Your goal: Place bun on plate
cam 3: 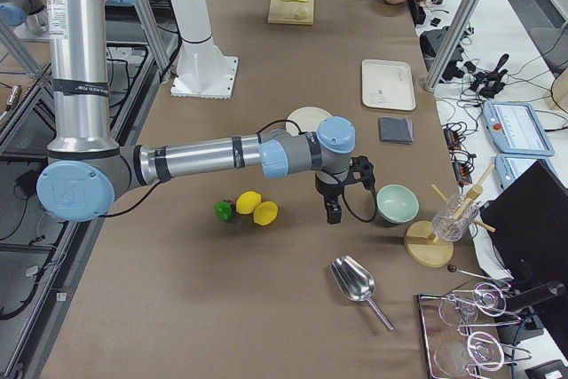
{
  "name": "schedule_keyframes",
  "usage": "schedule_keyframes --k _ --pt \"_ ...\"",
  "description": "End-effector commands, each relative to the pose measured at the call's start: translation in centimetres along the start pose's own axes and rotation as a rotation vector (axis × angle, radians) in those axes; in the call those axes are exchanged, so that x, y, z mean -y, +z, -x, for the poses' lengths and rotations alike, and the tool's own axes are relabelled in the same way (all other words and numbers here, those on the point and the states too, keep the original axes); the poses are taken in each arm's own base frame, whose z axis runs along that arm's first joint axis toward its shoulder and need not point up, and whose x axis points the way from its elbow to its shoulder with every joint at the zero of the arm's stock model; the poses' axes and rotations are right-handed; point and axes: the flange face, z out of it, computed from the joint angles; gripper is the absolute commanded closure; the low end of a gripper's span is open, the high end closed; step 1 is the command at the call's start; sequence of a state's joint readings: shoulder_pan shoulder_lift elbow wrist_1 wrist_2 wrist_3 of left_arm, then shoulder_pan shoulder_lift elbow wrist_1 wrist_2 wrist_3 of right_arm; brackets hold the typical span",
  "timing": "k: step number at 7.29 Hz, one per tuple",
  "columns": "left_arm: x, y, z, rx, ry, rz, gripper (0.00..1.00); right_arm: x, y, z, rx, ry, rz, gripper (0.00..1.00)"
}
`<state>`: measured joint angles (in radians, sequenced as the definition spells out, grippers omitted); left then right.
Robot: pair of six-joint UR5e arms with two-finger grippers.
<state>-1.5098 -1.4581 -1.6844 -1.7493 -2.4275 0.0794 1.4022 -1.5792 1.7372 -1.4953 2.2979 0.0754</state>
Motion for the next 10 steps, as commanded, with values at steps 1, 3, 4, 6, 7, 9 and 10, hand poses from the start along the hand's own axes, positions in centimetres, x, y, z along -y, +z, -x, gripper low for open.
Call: schedule_keyframes --k 1,3,4,6,7,9,10 --pt "-1.8 0.5 0.6 -0.012 -0.022 0.014 0.02 -0.3 0.0 -0.2 -0.002 -0.01 -0.013 0.0" --pt "-1.9 0.3 0.4 -0.015 -0.018 0.011 0.02 -0.2 0.8 -0.8 -0.005 -0.016 -0.018 0.0" --pt "-1.4 -1.4 -0.5 -0.014 0.014 -0.037 0.02 0.1 0.8 -0.8 0.0 -0.02 -0.026 0.0" --pt "-3.1 -0.7 0.3 -0.012 -0.012 -0.02 0.02 0.1 1.6 -1.4 0.0 -0.009 -0.013 0.0" --pt "-2.6 -0.8 0.2 -0.004 0.001 -0.026 0.02 0.2 0.8 -0.7 0.004 -0.014 -0.029 0.0" --pt "-1.7 -0.7 0.4 0.018 0.012 -0.032 0.02 0.4 1.0 0.9 0.043 -0.002 -0.02 0.0" --pt "-0.9 -0.8 0.2 0.017 0.025 -0.04 0.02 1.7 1.0 3.5 0.069 0.032 -0.019 0.0"
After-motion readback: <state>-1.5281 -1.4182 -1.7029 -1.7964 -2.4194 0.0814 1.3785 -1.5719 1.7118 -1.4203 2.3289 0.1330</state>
